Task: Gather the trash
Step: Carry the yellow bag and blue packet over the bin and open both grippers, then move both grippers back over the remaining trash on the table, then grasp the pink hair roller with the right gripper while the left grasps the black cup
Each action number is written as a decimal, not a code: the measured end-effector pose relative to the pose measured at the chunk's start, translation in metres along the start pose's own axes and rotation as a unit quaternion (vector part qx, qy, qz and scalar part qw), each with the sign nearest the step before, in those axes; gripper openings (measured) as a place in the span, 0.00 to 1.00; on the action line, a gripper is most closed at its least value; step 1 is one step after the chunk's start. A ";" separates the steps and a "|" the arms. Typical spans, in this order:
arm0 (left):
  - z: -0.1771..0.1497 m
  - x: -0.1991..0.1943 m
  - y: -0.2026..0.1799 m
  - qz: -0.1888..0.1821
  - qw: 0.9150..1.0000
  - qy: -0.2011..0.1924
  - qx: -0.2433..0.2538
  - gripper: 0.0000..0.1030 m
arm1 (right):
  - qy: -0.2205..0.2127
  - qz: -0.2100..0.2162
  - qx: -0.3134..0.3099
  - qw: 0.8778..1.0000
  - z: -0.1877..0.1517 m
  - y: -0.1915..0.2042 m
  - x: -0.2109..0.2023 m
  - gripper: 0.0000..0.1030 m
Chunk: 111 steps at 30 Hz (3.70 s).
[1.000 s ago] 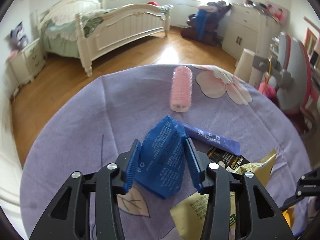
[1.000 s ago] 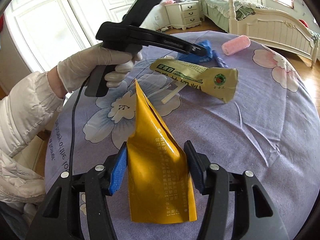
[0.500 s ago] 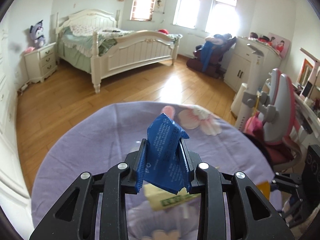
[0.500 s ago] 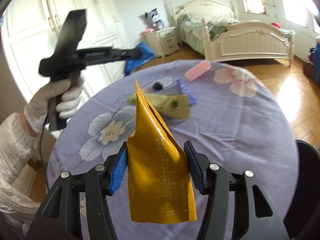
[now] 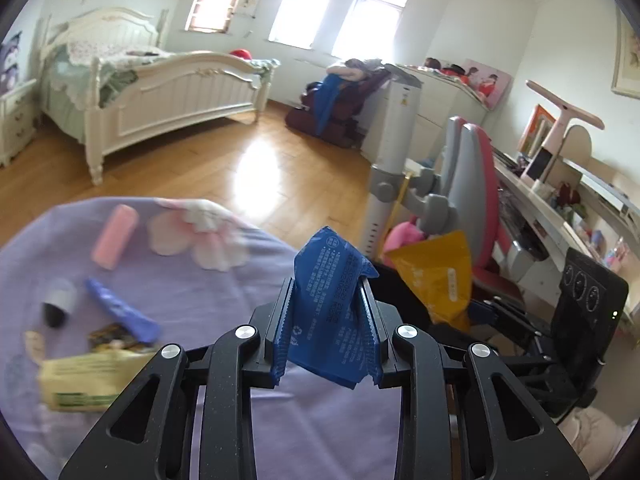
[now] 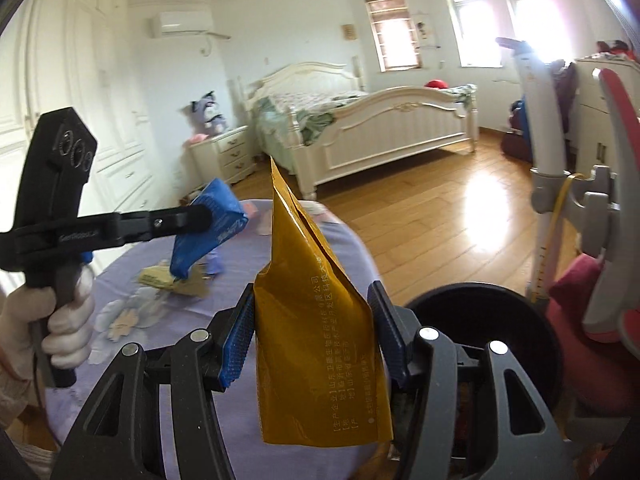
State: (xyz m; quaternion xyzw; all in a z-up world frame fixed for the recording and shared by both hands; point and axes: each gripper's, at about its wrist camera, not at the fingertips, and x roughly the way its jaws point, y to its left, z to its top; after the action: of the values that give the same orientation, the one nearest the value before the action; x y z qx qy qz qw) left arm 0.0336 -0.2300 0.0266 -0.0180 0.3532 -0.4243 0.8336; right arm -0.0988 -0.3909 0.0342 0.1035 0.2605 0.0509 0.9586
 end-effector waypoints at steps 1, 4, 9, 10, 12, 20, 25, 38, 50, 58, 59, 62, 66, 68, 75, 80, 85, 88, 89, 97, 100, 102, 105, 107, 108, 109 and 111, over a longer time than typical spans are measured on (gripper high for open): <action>-0.002 0.009 -0.007 -0.007 1.000 0.004 -0.002 0.30 | -0.003 -0.015 0.002 1.000 -0.001 -0.008 -0.002 0.53; -0.007 0.040 -0.027 -0.029 0.999 0.020 -0.006 0.30 | -0.002 -0.061 0.002 0.998 -0.009 -0.026 -0.004 0.53; -0.012 0.080 -0.053 -0.049 0.998 0.044 -0.001 0.30 | 0.017 -0.099 0.026 0.995 -0.024 -0.065 0.003 0.53; -0.013 0.088 -0.058 -0.052 0.997 0.049 -0.001 0.30 | 0.021 -0.103 0.031 0.994 -0.026 -0.071 0.004 0.53; -0.014 0.099 -0.064 -0.054 0.997 0.056 0.000 0.30 | 0.025 -0.107 0.040 0.993 -0.031 -0.082 0.004 0.53; -0.015 0.125 -0.076 -0.056 0.996 0.074 0.009 0.30 | 0.032 -0.119 0.057 0.991 -0.037 -0.103 0.007 0.53; -0.015 0.133 -0.078 -0.055 0.995 0.079 0.010 0.30 | 0.036 -0.120 0.064 0.990 -0.039 -0.110 0.009 0.53; -0.015 0.144 -0.089 -0.053 0.995 0.083 0.023 0.30 | 0.038 -0.121 0.076 0.989 -0.041 -0.118 0.010 0.53; -0.010 0.128 -0.108 -0.027 0.996 0.051 0.073 0.67 | 0.042 -0.145 0.077 0.986 -0.040 -0.117 0.007 0.73; -0.006 0.098 -0.109 -0.002 0.996 0.020 0.092 0.67 | 0.044 -0.139 0.070 0.987 -0.036 -0.105 0.004 0.73; -0.006 0.094 -0.107 0.003 0.996 0.017 0.092 0.67 | 0.045 -0.137 0.069 0.987 -0.034 -0.103 0.004 0.73; -0.005 0.077 -0.095 0.019 0.996 0.008 0.082 0.67 | 0.044 -0.128 0.063 0.989 -0.027 -0.092 0.004 0.73; -0.004 0.048 -0.063 0.058 0.997 -0.020 0.045 0.83 | 0.040 -0.111 0.048 0.992 -0.016 -0.071 0.008 0.73; -0.003 0.032 -0.041 0.081 0.996 -0.033 0.019 0.84 | 0.040 -0.101 0.036 0.993 -0.011 -0.059 0.012 0.73; -0.003 -0.024 0.051 0.165 0.983 -0.049 -0.057 0.84 | 0.053 -0.048 -0.004 0.997 0.007 -0.002 0.038 0.73; -0.009 -0.047 0.122 0.224 0.970 -0.030 -0.085 0.84 | 0.068 0.005 -0.030 0.997 0.024 0.040 0.062 0.73; -0.009 -0.051 0.177 0.255 0.963 0.000 -0.083 0.84 | 0.084 0.054 -0.060 0.993 0.045 0.085 0.092 0.72; -0.008 -0.050 0.201 0.249 0.965 0.013 -0.085 0.80 | 0.100 0.073 -0.075 0.989 0.060 0.106 0.115 0.64; -0.007 -0.047 0.206 0.248 0.965 0.019 -0.083 0.79 | 0.109 0.078 -0.082 0.988 0.064 0.114 0.125 0.63; -0.006 -0.014 0.226 0.232 0.968 0.068 -0.058 0.69 | 0.166 0.091 -0.057 0.980 0.097 0.137 0.207 0.63; -0.007 -0.002 0.232 0.231 0.967 0.089 -0.061 0.62 | 0.188 0.082 -0.043 0.978 0.101 0.137 0.239 0.63; -0.007 0.001 0.231 0.241 0.966 0.087 -0.048 0.60 | 0.199 0.071 -0.034 0.977 0.102 0.138 0.255 0.63; -0.006 0.003 0.231 0.252 0.963 0.085 -0.039 0.50 | 0.231 0.051 -0.032 0.971 0.098 0.142 0.280 0.63; -0.006 0.001 0.233 0.255 0.962 0.081 -0.045 0.41 | 0.247 0.046 -0.020 0.968 0.095 0.142 0.293 0.55; -0.005 -0.001 0.235 0.253 0.963 0.078 -0.051 0.40 | 0.255 0.049 -0.015 0.966 0.093 0.142 0.299 0.51; -0.006 -0.003 0.238 0.246 0.964 0.075 -0.058 0.40 | 0.257 0.056 -0.010 0.965 0.092 0.142 0.302 0.47; -0.006 -0.004 0.238 0.241 0.966 0.072 -0.065 0.40 | 0.260 0.064 -0.022 0.963 0.092 0.149 0.304 0.40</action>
State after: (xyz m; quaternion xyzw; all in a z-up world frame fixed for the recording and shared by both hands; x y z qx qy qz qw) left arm 0.1940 -0.0729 -0.0539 0.0438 0.4329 -0.1872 0.8807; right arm 0.2023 -0.2155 -0.0036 0.0824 0.4922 0.1426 0.8548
